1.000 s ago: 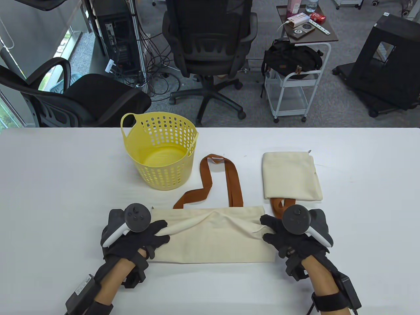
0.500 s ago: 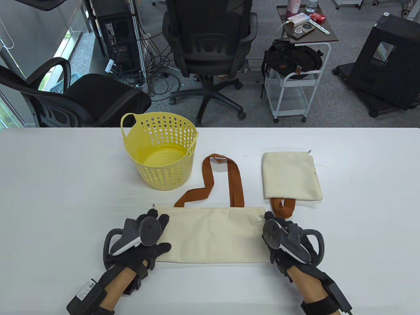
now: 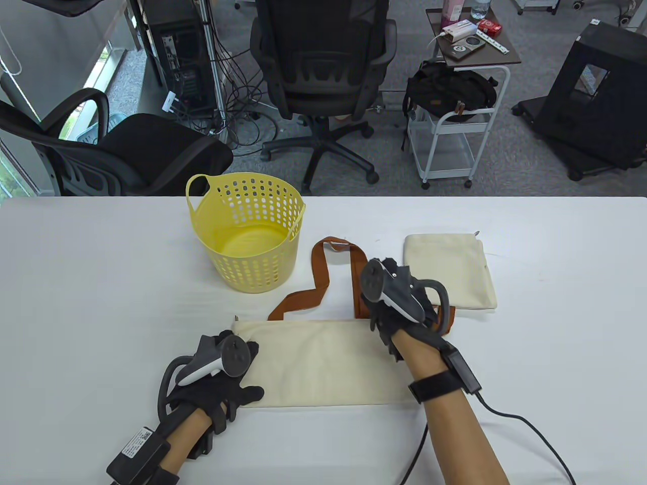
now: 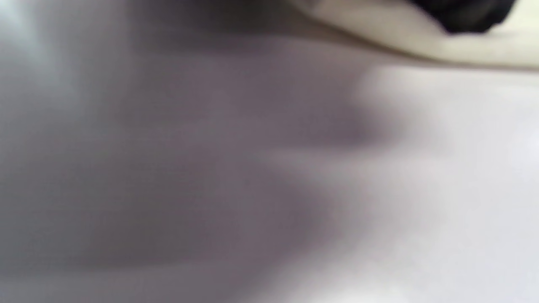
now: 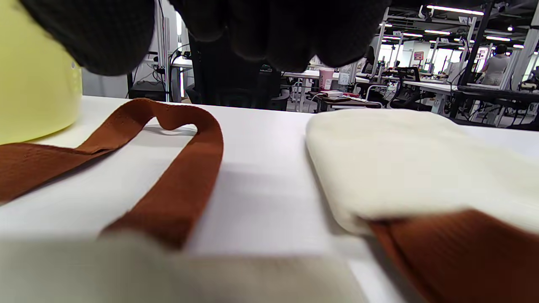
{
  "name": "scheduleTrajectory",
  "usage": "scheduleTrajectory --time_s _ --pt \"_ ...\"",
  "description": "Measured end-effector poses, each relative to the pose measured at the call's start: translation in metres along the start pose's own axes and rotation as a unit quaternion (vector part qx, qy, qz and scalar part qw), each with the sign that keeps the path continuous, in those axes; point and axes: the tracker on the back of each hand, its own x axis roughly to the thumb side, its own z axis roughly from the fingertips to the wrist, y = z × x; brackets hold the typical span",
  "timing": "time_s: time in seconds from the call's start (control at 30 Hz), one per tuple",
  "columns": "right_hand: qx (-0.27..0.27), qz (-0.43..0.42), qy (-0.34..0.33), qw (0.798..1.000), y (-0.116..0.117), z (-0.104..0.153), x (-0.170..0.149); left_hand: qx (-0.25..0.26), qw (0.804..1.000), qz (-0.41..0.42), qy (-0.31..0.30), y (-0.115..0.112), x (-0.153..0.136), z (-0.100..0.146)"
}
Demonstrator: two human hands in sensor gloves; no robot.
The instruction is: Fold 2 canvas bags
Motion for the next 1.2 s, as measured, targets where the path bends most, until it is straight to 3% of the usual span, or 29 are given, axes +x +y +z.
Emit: scheduleTrajectory --time_s 0.2,0.33,0.47,0.63,0.8,0.93,1.2 --pt "0.047 0.04 -0.004 0.998 0.011 -0.07 0.045 -0.002 1.0 0.0 0.0 -0.001 0.0 0.0" --pt "0.075 0.057 -0.001 0.996 0.032 -0.106 0.066 -0.001 1.0 0.005 -0.001 -0.001 -0.001 0.0" --pt "0.097 0.073 0.016 0.992 0.048 -0.13 0.072 -0.004 1.0 0.013 -0.005 -0.002 -0.002 0.0" --pt "0.117 -0.009 0.022 0.993 0.059 -0.149 0.066 -0.013 0.999 0.034 -0.011 -0.004 -0.004 -0.001" --pt "0.069 0.008 0.003 0.998 0.051 -0.141 0.062 -0.011 0.999 0.038 -0.009 -0.004 -0.004 0.0" --pt "0.036 -0.056 -0.025 0.997 0.026 -0.122 0.05 -0.011 0.999 0.04 -0.008 -0.005 -0.005 0.0" --pt "-0.007 -0.229 -0.113 0.967 -0.05 -0.031 0.02 -0.011 0.999 0.035 -0.005 -0.005 -0.004 0.001"
